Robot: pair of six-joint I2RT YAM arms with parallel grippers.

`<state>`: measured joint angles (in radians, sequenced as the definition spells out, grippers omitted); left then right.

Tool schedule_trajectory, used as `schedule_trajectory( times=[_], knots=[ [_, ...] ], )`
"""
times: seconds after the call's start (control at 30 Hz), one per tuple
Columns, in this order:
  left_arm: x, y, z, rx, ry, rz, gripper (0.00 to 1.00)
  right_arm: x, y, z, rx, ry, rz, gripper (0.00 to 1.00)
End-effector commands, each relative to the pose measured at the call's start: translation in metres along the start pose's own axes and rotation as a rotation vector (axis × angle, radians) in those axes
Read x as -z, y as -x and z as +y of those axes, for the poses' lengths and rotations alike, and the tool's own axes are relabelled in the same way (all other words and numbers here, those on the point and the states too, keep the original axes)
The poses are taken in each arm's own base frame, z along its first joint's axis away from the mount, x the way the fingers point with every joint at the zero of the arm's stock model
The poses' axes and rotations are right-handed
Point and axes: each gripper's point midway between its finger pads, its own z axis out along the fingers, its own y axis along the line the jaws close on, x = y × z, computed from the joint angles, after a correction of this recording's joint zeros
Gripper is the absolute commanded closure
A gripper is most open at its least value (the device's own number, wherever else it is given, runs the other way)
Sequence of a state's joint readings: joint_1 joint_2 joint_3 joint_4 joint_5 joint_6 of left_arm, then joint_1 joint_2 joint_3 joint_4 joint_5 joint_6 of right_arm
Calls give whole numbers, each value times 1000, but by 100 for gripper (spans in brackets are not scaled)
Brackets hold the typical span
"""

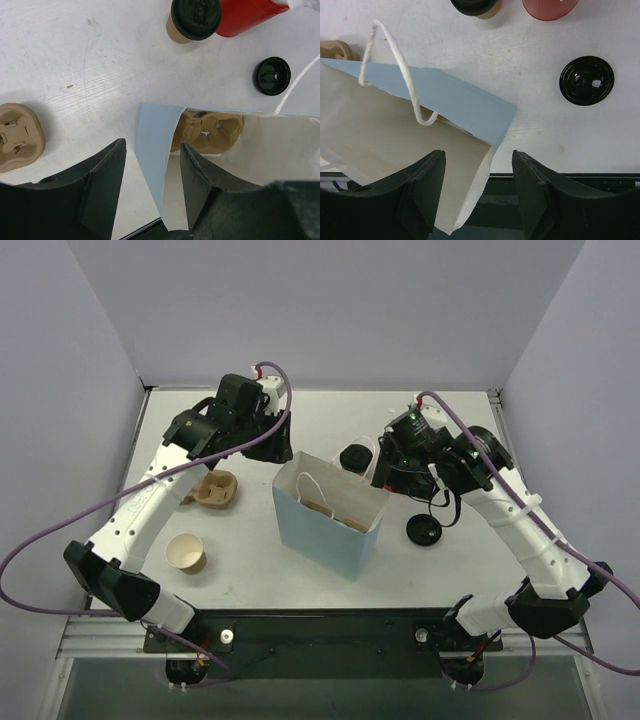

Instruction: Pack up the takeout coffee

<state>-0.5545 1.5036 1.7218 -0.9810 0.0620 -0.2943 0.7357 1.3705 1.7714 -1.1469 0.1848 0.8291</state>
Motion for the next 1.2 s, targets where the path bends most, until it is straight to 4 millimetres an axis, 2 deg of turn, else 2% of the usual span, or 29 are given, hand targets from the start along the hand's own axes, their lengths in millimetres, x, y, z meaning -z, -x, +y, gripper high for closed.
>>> schedule_trajectory(
  times=[0.0, 0.17, 0.27, 0.3, 0.33, 0.37, 0.4, 0.43, 0.53, 0.57, 0.6, 0.67, 0.7, 0.77, 0.8, 0.83, 0.87, 0.9, 0.93, 0.97, 1.0, 1.03, 1.07, 1.17],
  knots=[
    [-5, 10, -14, -41, -71, -42, 44, -11, -14, -5, -14, -52, 37, 46],
    [-14, -5, -23, -53, -100, 11, 48, -22, -23, -15, 11, -105, 47, 49],
    [-19, -16, -21, -70, -70, 51, 52, -26, -20, -16, 30, -115, 35, 57],
    [-20, -17, -20, -76, -67, 56, 57, -27, -19, -16, 37, -118, 32, 71],
    [-19, -17, -20, -78, -65, 54, 65, -29, -16, -14, 48, -111, 22, 81],
    [-16, -16, -21, -79, -62, 50, 88, -28, -12, -13, 75, -105, 10, 97],
    [-10, -11, -19, -73, -42, 29, 96, -28, -7, -7, 92, -85, -10, 100],
    [-4, -7, -19, -69, -32, 12, 100, -28, -2, -3, 112, -72, -23, 100],
    [42, 18, -24, -53, -14, -137, 100, -10, 23, 17, 154, 18, -111, 100],
    [43, 15, -23, -45, -14, -167, 100, -7, 26, 21, 158, 36, -131, 100],
    [61, 12, -23, -26, -31, -225, 100, -15, 26, 28, 170, 63, -147, 100],
    [64, 4, -20, 1, -44, -281, 100, -16, 18, 34, 167, 119, -154, 100],
    [64, -14, -16, 22, -54, -274, 100, -28, 9, 40, 168, 149, -139, 100],
    [71, -19, -18, 35, -84, -310, 100, -26, 3, 50, 180, 202, -150, 100],
    [73, -30, -14, 35, -83, -317, 100, -25, 5, 56, 177, 228, -163, 100],
    [72, -37, -12, 30, -85, -320, 100, -22, 6, 61, 179, 248, -161, 97],
    [74, -39, -11, 28, -88, -335, 100, -19, 8, 65, 185, 263, -164, 86],
    [83, -41, -10, 17, -98, -360, 100, -16, 10, 68, 188, 274, -167, 81],
    [77, -50, -6, 7, -94, -347, 100, -13, 14, 71, 193, 287, -173, 75],
    [80, -48, -7, 3, -107, -378, 100, -4, 22, 76, 206, 317, -189, 68],
    [89, -51, -6, -1, -120, -414, 100, 0, 26, 78, 209, 329, -198, 65],
    [81, -61, -2, -7, -118, -403, 100, 4, 30, 79, 215, 339, -209, 61],
    [82, -60, -3, -10, -129, -427, 100, 12, 37, 82, 228, 358, -229, 56],
    [86, -63, 0, -34, -129, -446, 100, 19, 51, 80, 236, 385, -249, 45]
  ],
)
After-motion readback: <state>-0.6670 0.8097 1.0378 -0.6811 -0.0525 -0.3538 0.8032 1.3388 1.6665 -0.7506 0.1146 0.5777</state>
